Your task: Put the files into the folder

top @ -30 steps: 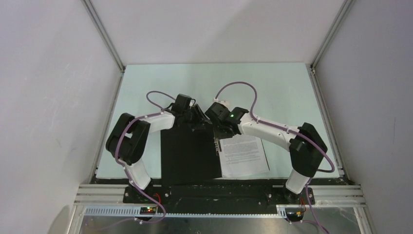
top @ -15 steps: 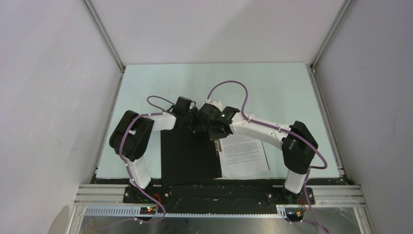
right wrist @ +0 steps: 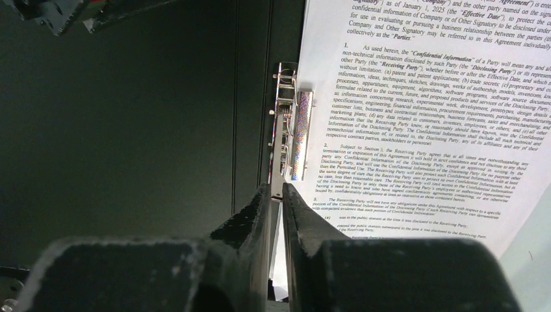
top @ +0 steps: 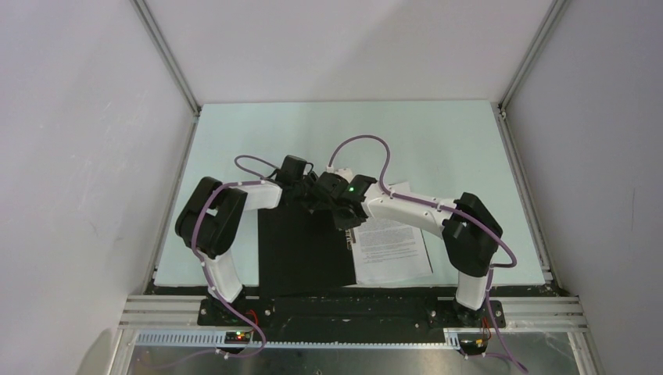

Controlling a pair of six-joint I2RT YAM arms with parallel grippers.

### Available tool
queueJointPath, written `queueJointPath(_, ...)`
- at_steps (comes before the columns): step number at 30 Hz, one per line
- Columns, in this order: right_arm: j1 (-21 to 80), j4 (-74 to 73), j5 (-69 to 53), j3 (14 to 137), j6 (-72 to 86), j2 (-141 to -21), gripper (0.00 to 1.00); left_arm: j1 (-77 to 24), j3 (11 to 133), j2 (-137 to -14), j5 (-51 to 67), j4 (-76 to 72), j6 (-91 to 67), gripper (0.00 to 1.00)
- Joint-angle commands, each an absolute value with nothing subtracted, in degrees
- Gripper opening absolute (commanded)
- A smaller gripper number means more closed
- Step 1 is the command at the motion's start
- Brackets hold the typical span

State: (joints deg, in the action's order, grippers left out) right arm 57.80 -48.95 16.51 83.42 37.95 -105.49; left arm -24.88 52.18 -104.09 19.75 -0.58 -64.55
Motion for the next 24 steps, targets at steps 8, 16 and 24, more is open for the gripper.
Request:
queueJointPath(8, 58.6, -47.0, 16.1, 78.4, 42.5, -103.4, 0.07, -23.8, 50.7, -105.5, 15.9, 1.6, -64.6, 0.48)
queueJointPath(16, 60.0, -45.8, 15.8, 74.6, 45.5, -103.9, 0.04, -23.7, 50.5, -105.3, 15.3, 2.1, -64.5, 0.48)
queueJointPath(24, 60.4, -44.8, 15.8, 71.8, 46.8, -104.7, 0.03, -23.5, 50.2, -105.1, 14.9, 2.3, -64.5, 0.48)
